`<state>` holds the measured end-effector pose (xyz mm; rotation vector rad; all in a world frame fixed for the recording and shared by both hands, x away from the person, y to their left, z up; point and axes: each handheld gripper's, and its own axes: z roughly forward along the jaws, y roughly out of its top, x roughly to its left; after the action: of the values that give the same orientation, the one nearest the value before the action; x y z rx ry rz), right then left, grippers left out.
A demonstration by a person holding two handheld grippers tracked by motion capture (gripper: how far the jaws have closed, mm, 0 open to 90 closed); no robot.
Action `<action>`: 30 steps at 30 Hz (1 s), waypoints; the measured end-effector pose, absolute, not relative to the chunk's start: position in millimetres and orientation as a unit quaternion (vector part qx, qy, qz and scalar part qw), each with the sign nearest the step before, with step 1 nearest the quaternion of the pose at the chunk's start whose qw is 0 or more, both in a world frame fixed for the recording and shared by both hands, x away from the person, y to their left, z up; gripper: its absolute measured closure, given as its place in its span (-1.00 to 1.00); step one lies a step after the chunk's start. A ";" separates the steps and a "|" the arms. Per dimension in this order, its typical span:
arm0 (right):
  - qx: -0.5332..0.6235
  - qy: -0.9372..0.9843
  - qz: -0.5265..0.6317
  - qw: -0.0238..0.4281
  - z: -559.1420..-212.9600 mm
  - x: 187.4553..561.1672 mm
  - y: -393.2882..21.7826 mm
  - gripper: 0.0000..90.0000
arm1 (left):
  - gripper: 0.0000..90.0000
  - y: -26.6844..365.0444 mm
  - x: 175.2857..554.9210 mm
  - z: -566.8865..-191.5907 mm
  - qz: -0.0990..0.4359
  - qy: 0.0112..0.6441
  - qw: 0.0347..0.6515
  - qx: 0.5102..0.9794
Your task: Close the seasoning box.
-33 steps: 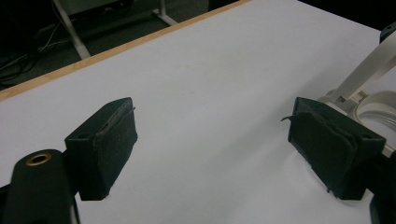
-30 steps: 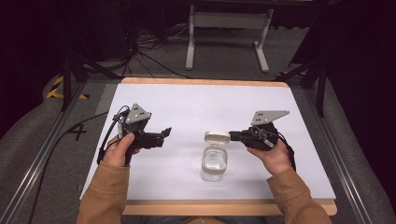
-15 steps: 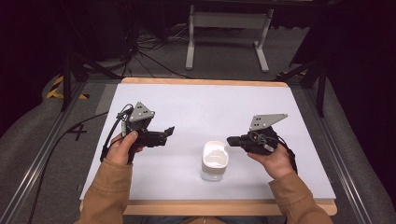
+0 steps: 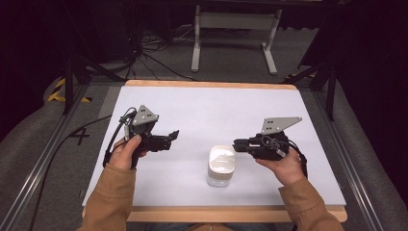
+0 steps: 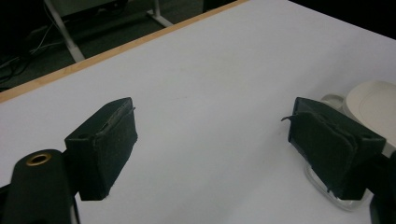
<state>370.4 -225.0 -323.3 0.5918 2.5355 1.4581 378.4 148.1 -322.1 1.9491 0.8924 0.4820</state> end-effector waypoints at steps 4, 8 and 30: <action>0.216 0.837 0.493 0.100 -320.3 371.6 -234.9 0.44 | -0.65 148.9 378.8 -322.5 0.196 0.363 0.451 0.791; 0.240 0.826 0.496 0.120 -317.1 373.6 -247.3 0.37 | -0.65 151.3 380.1 -323.5 0.204 0.368 0.449 0.788; 0.347 0.801 0.460 0.161 -324.7 392.5 -314.5 0.24 | -0.65 164.1 383.5 -324.5 0.211 0.388 0.445 0.779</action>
<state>392.5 -314.5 -324.7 0.9915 2.2880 1.3142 383.5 164.1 -324.5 1.9301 0.9614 0.5227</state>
